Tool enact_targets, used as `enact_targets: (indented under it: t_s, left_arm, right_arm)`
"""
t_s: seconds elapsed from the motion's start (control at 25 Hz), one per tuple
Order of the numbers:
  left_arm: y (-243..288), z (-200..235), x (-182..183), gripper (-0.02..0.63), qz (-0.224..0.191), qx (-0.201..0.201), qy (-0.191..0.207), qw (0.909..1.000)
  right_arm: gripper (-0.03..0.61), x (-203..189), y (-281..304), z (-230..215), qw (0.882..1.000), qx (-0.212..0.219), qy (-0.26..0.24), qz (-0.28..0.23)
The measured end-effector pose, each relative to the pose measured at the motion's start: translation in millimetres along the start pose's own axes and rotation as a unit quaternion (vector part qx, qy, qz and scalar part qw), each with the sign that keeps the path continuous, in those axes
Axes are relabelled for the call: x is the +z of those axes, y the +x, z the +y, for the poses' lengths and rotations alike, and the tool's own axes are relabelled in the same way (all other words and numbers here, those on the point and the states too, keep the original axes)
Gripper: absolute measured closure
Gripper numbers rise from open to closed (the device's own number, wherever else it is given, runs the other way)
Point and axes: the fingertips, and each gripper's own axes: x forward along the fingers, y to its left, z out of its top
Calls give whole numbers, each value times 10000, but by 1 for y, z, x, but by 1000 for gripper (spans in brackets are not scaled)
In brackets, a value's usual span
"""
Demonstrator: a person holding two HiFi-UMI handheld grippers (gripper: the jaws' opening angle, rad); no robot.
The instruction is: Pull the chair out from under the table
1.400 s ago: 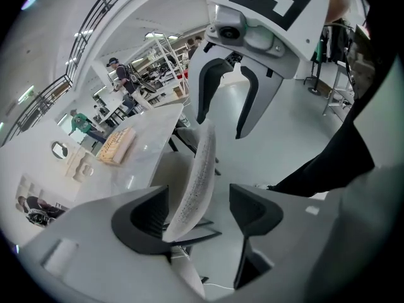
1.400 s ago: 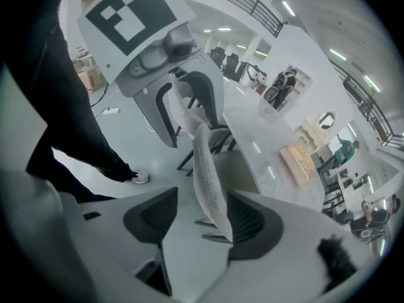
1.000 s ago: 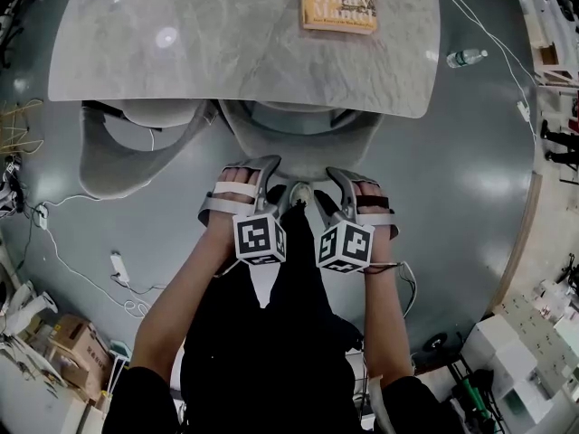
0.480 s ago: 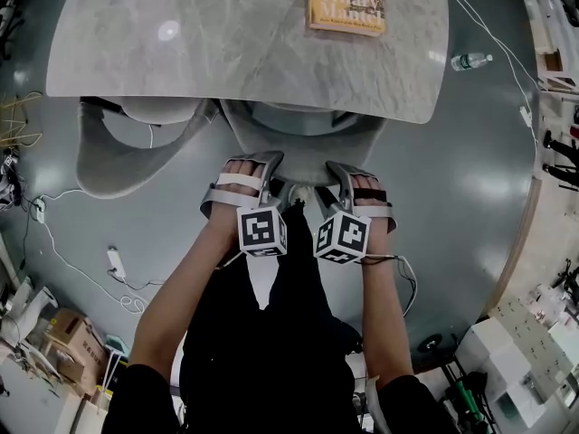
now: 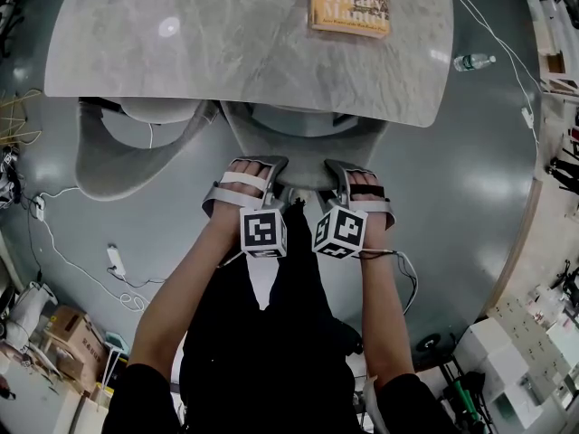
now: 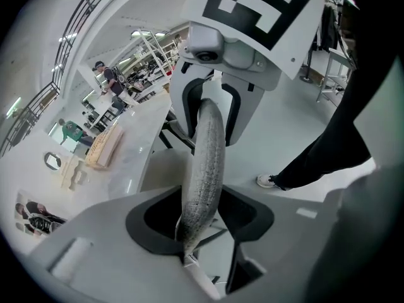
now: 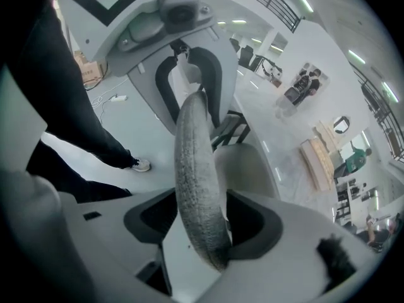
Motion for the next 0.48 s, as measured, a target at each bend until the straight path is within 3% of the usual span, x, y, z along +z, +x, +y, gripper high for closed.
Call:
enact_targets:
  t_s: [0.36, 0.48]
  left_arm:
    - [0, -9, 1, 457, -66, -195, 219, 9995]
    - [-1, -9, 0, 466, -80, -179, 324, 9993]
  right_arm:
    - [339, -1, 9, 3, 9993, 45, -328, 167]
    - [402, -1, 10, 3, 9985, 14, -509, 220]
